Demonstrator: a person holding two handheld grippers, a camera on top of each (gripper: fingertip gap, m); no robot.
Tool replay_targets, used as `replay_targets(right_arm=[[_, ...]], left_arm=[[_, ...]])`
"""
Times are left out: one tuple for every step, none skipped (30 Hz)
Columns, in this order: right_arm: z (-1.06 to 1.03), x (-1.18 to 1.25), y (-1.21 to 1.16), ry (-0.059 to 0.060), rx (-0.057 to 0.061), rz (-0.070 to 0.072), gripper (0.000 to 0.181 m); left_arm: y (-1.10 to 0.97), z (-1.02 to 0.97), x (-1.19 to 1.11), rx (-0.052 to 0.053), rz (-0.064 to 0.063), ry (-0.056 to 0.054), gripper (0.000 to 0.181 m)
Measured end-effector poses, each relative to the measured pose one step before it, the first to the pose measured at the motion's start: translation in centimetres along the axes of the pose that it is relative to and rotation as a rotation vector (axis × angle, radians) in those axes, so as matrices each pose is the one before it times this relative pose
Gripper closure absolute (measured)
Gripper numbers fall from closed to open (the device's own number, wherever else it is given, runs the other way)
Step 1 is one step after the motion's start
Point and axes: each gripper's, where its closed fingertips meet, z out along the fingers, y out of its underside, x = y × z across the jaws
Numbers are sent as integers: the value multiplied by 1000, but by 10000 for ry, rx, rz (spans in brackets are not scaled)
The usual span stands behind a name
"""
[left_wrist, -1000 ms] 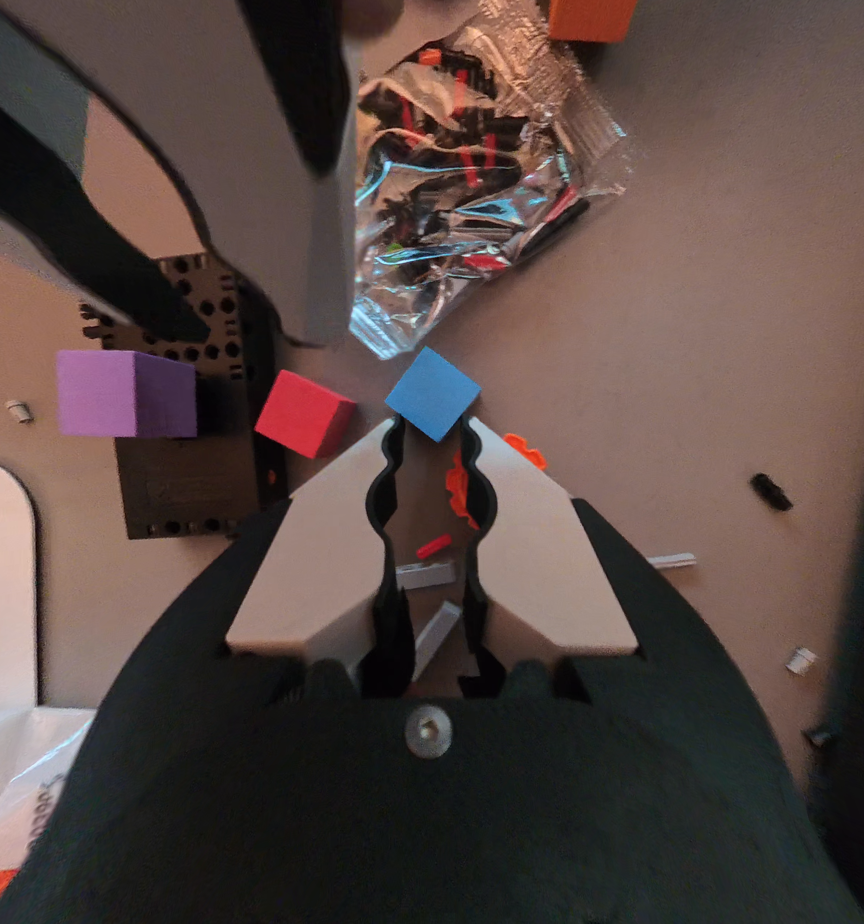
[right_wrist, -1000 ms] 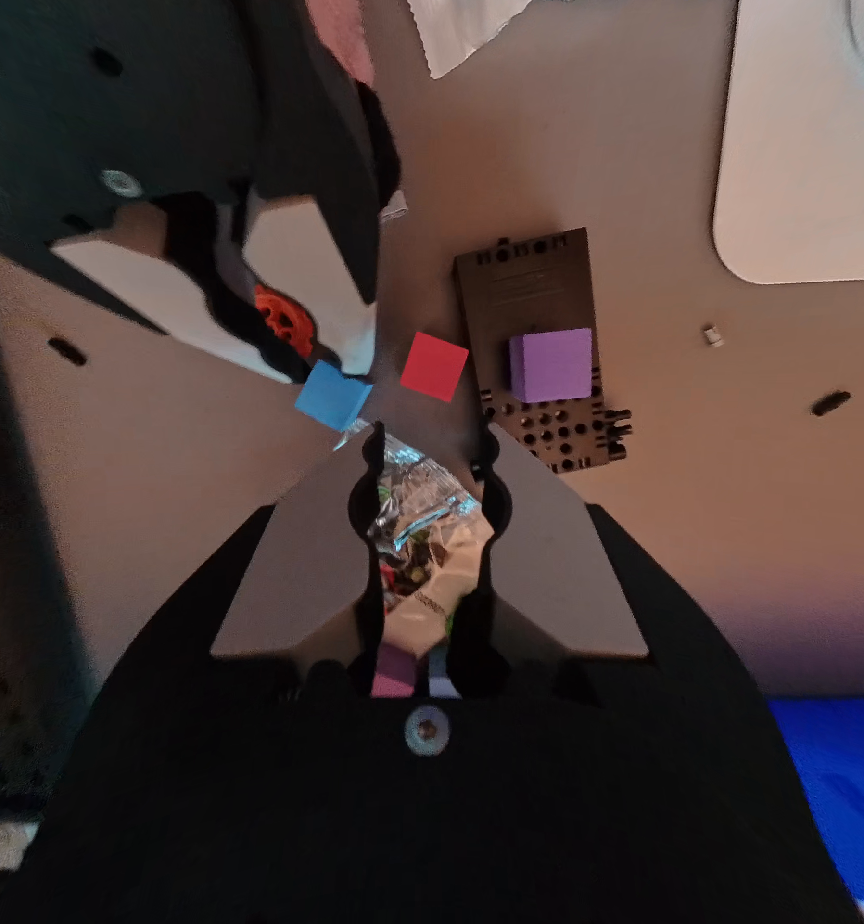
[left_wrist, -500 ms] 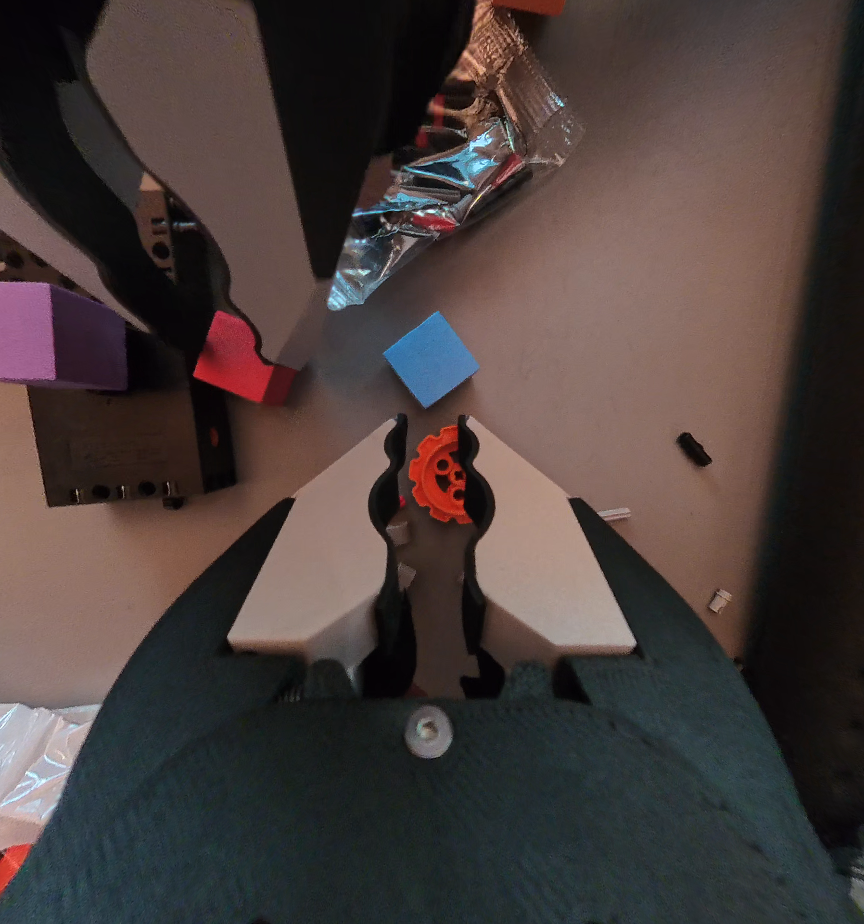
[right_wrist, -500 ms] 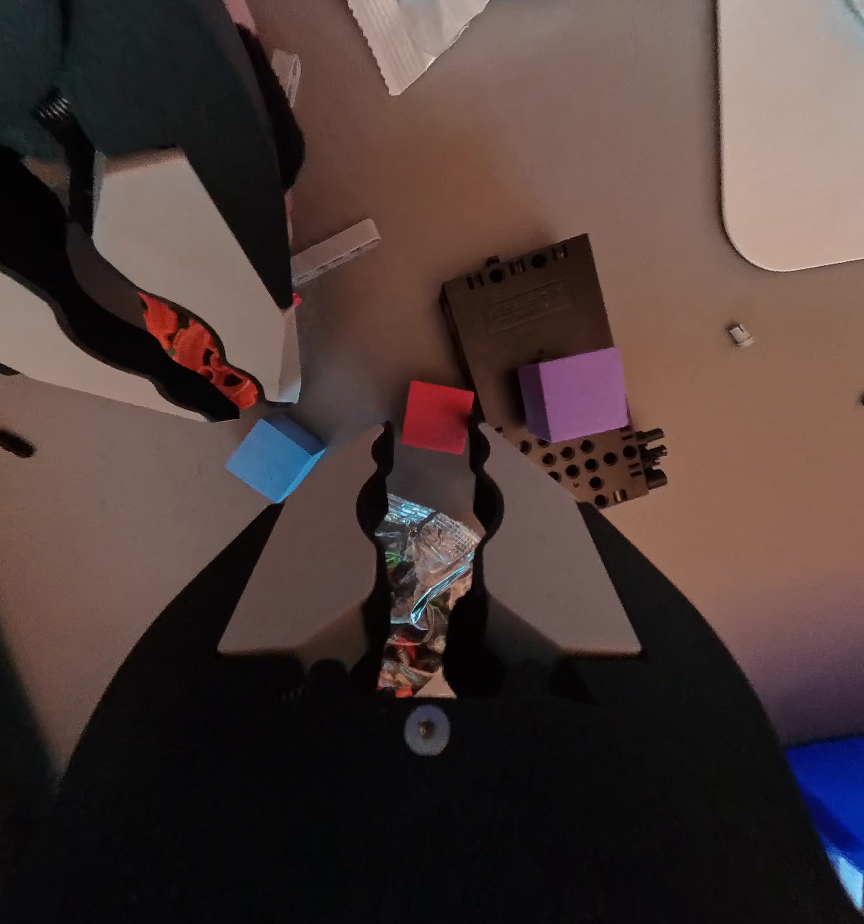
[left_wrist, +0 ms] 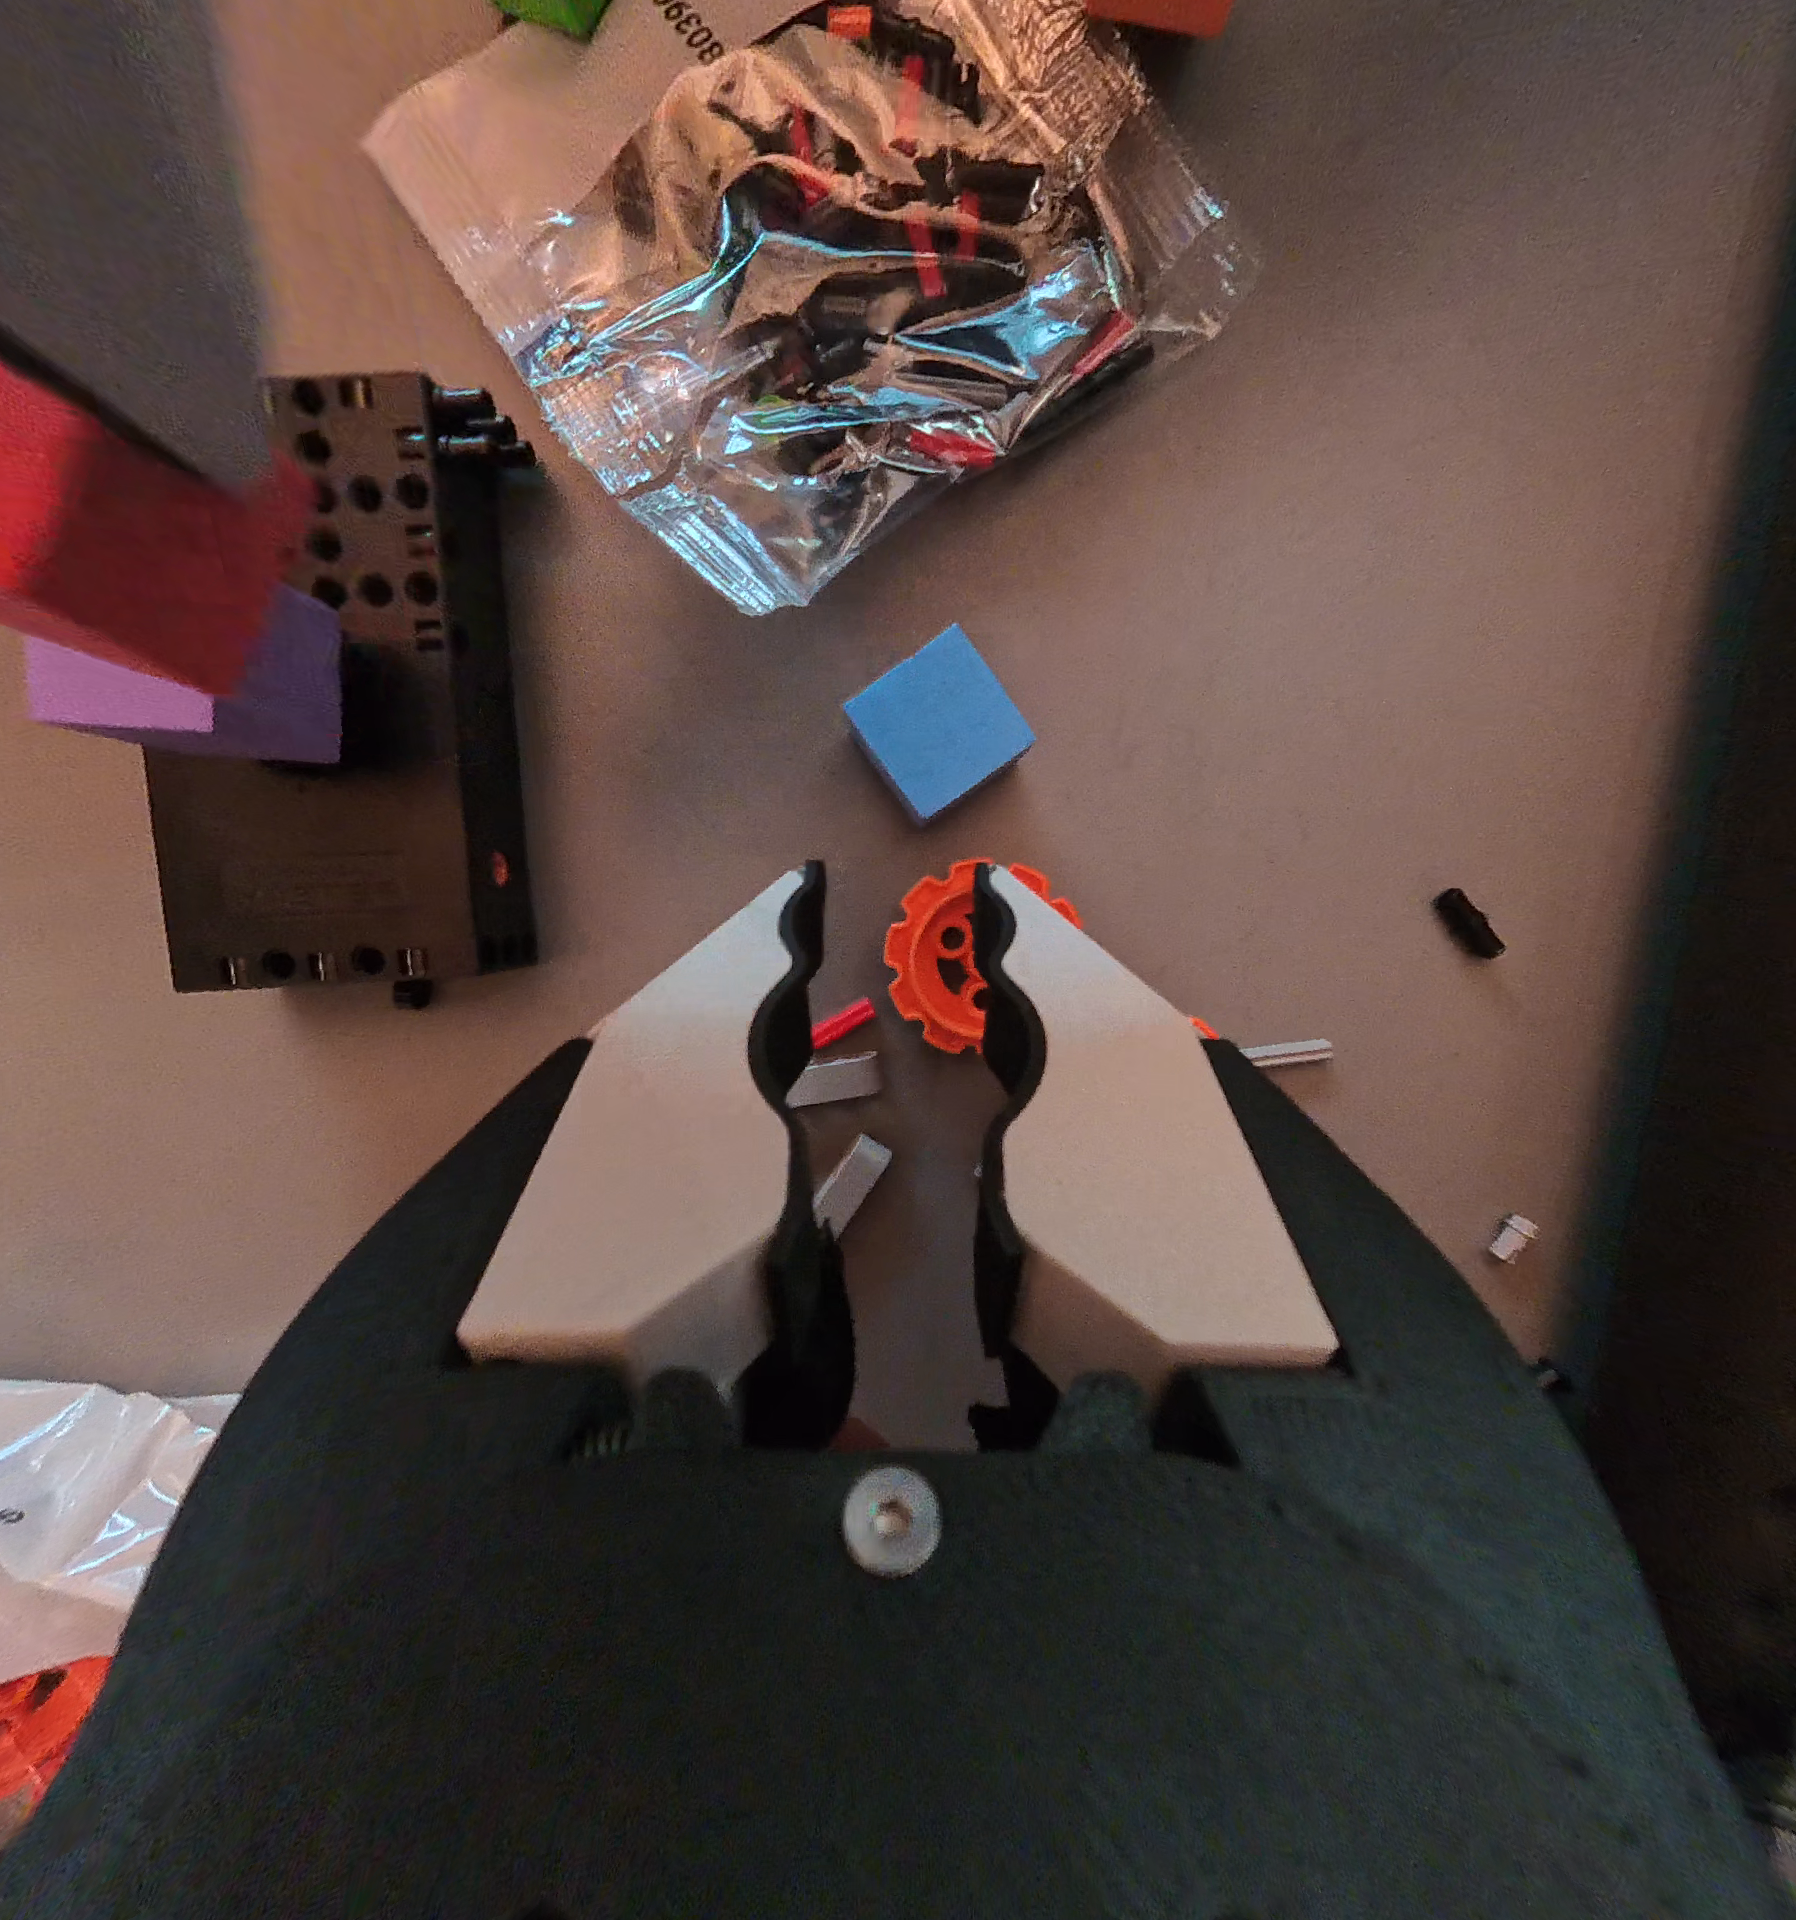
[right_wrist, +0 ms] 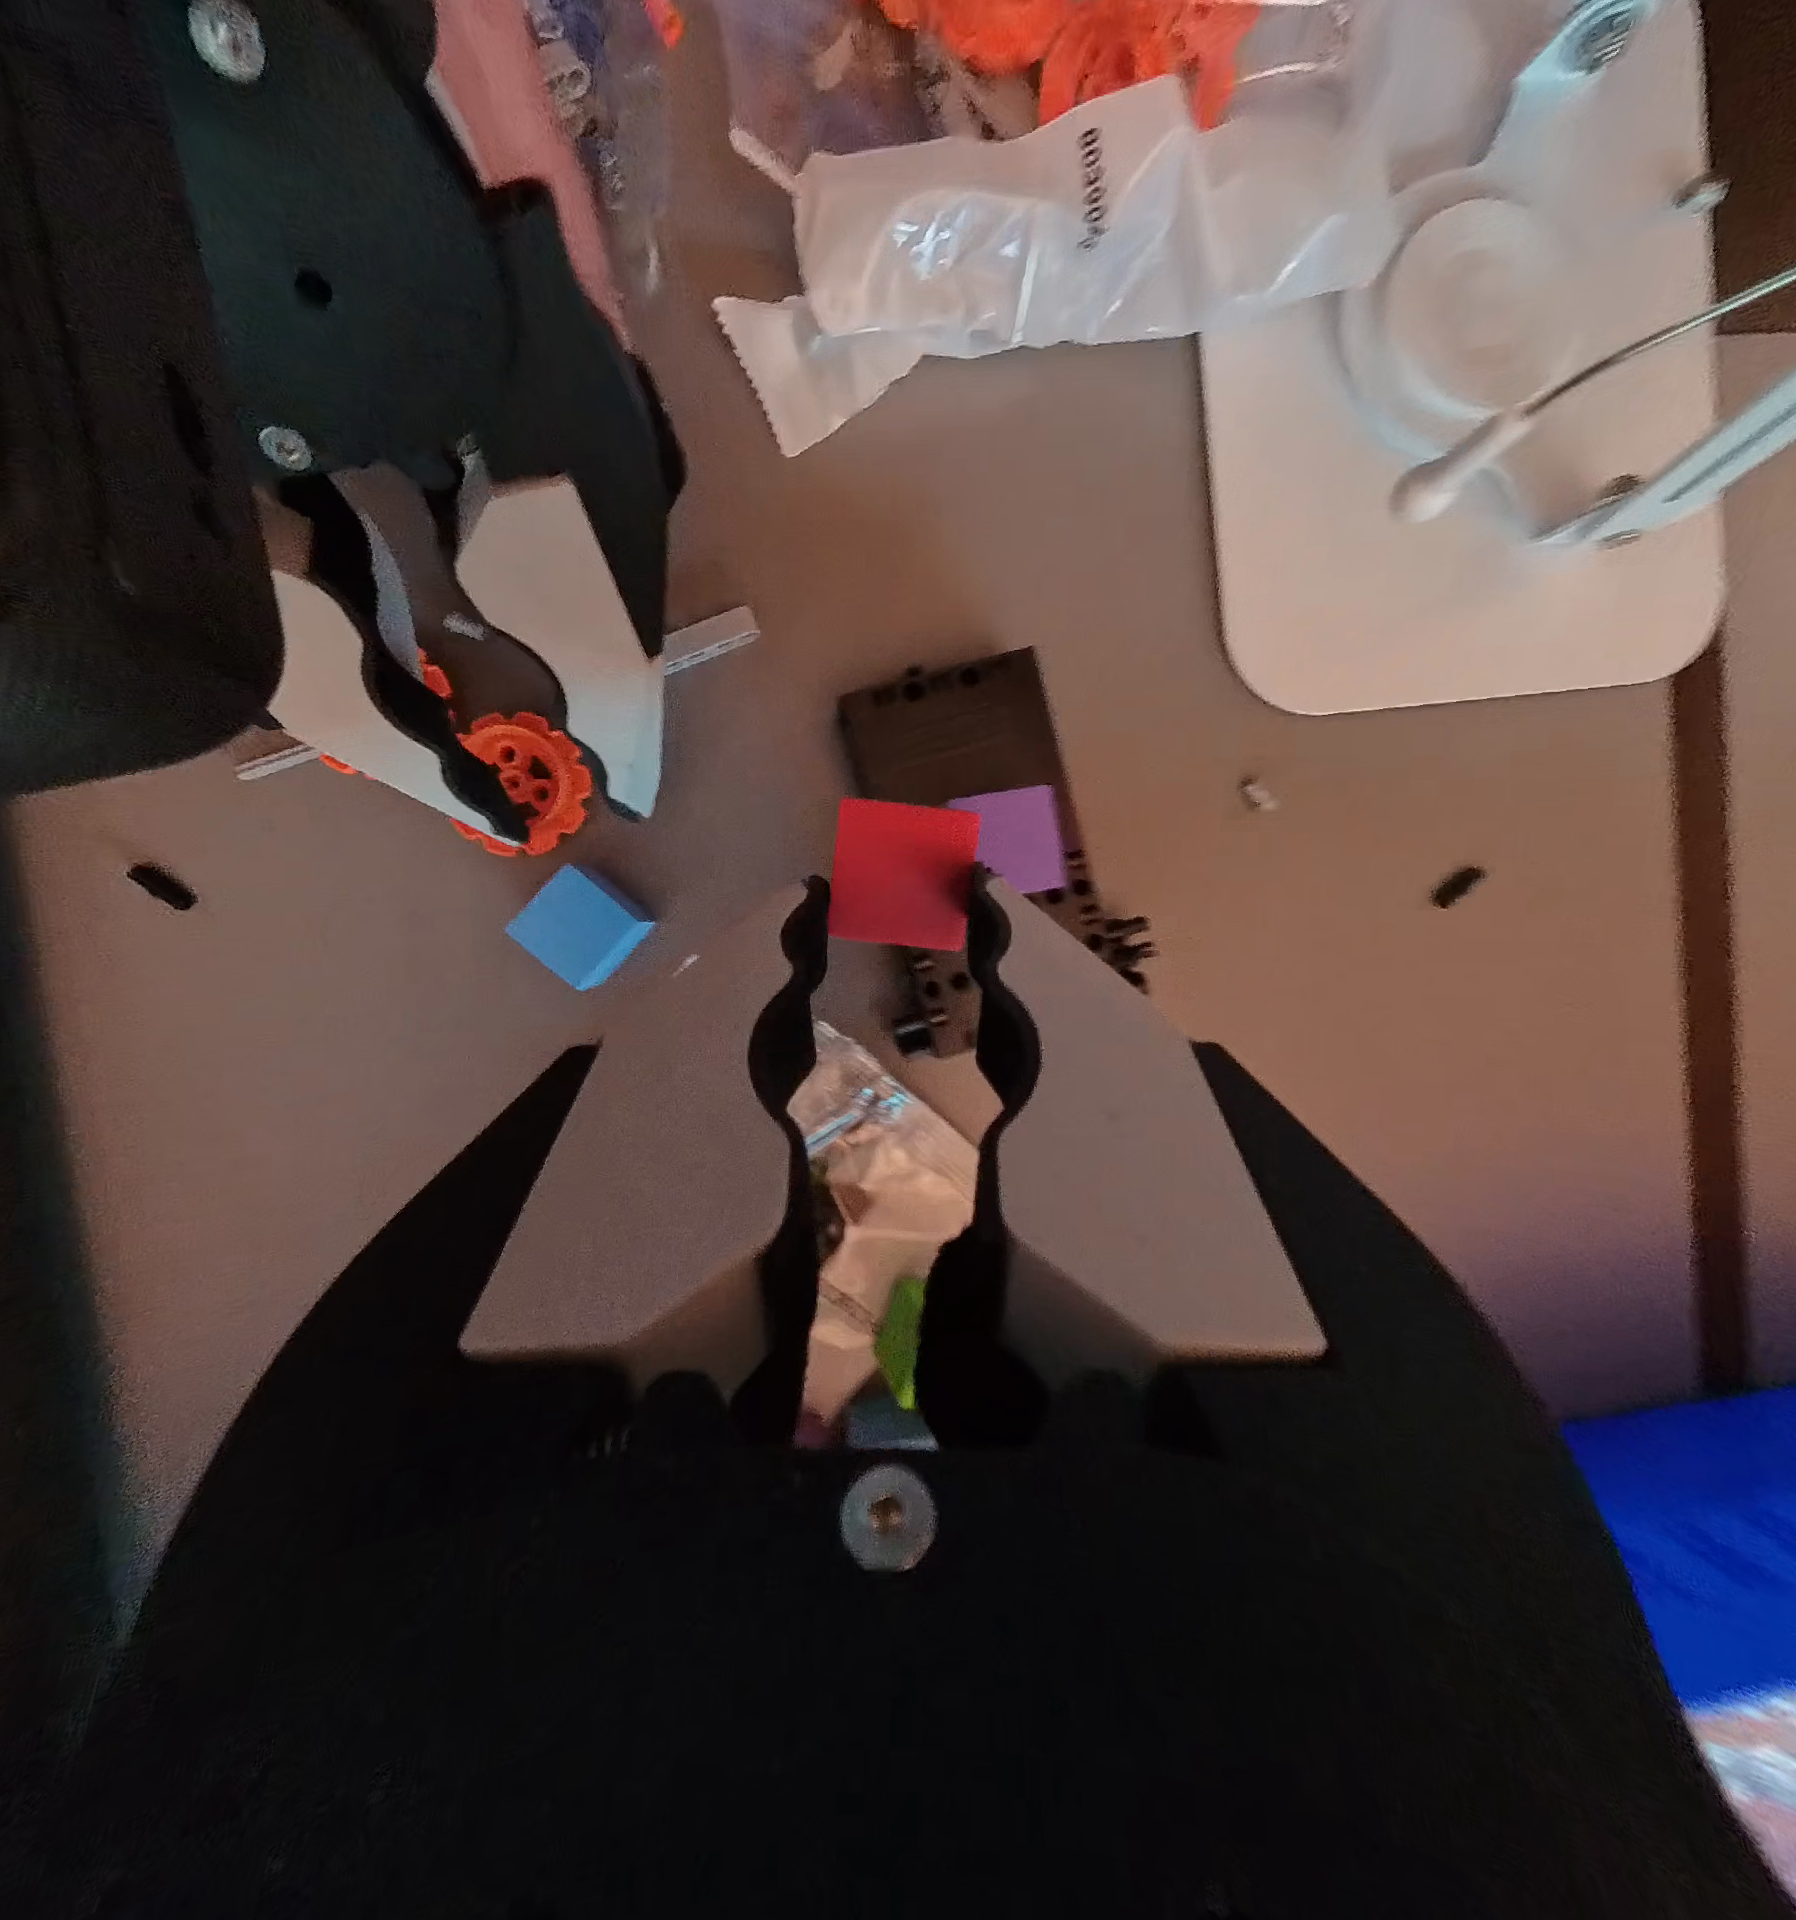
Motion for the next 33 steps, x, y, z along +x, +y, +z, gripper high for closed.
replay_targets(right_arm=[[-581, 659, -237, 31, -48, -115, 156], [-365, 538, -231, -16, -93, -176, 156], [-188, 357, -261, -88, -81, -233, 156], [-3, 194, -227, -184, -102, -228, 156], [160, 194, -133, -183, -148, -196, 157], [235, 210, 1, -151, -186, -193, 156], [253, 173, 91, -136, -181, -193, 156], [248, 218, 139, -90, -165, -129, 156], [252, 238, 176, -66, -148, -68, 156], [243, 159, 172, -96, -98, -53, 156], [239, 58, 131, -118, -26, -44, 156], [219, 26, 80, -110, 28, -33, 156], [242, 10, 96, -95, 26, -19, 156], [261, 44, 187, -64, -32, 10, 156], [252, 97, 223, -17, -69, 20, 156], [214, 81, 156, -2, -48, -5, 156], [186, -18, 97, -49, -19, -13, 156], [164, -26, 71, -47, -18, 4, 156], [138, 44, 30, 3, -14, 16, 156], [122, 19, -9, 3, -3, 11, 156], [65, 4, -65, -14, 39, 15, 156], [19, 11, -30, -19, 39, 48, 156], [-23, -31, -9, -41, 34, 49, 156], [-51, -28, -39, -14, 65, 18, 156], [-53, 19, -14, 22, 54, 15, 156], [-40, 25, 24, 25, 21, 20, 156], [-49, 23, -6, 35, 33, -7, 156], [-51, 12, -73, 33, 64, -16, 156], [-58, -55, -151, -16, 93, -6, 156], [-44, -124, -163, -49, 86, -17, 156], [-34, -97, -140, -25, 62, -43, 156], [6, -35, -84, 4, 34, -44, 156], [40, -46, -16, -24, -2, -16, 156]], left_arm=[[16, 14, -40, -10, 8, -19, 155], [-22, -12, 7, 23, -4, 8, 155], [1, -24, -2, 20, -5, -4, 155], [37, -31, -36, 6, -10, -11, 155], [29, -27, -66, 17, -22, -13, 155], [24, -25, -57, 25, -27, -5, 155], [75, 5, -90, 6, -29, -9, 154], [127, 12, -113, -17, -26, -19, 154], [139, 17, -108, -18, -24, -9, 154], [114, 7, -70, -3, -33, 9, 154], [53, -18, -55, 24, -47, 23, 153], [25, -26, -58, 23, -34, 2, 153], [39, -33, -57, 0, -11, -11, 153], [20, -34, -13, 1, -3, -6, 153], [0, -23, -7, 11, 7, -2, 153], [-19, -24, 13, 12, 3, 1, 153], [-32, -29, -3, 14, -5, 1, 153], [-29, -19, 15, 15, -3, 4, 153], [-23, 1, 12, 9, 1, 4, 153], [6, 20, -1, -6, -6, 6, 153], [18, 25, 14, -12, -4, 8, 152], [12, 28, 18, -7, -7, 9, 152], [1, 11, 10, -2, -6, 9, 152], [-3, 13, 8, -3, 0, 6, 152], [-13, 19, 8, -5, 1, 6, 152], [-22, 12, 10, 2, 3, 4, 152], [-33, 18, 8, 6, 0, 6, 152], [-37, 20, 20, 0, 3, 5, 152], [-12, 7, 16, 0, 7, 5, 152], [-11, 6, 27, 3, 3, 6, 152], [5, -25, 5, 3, 0, -1, 152], [1, -13, -19, 5, -5, -6, 152], [7, -16, -17, 5, -10, -2, 152]])
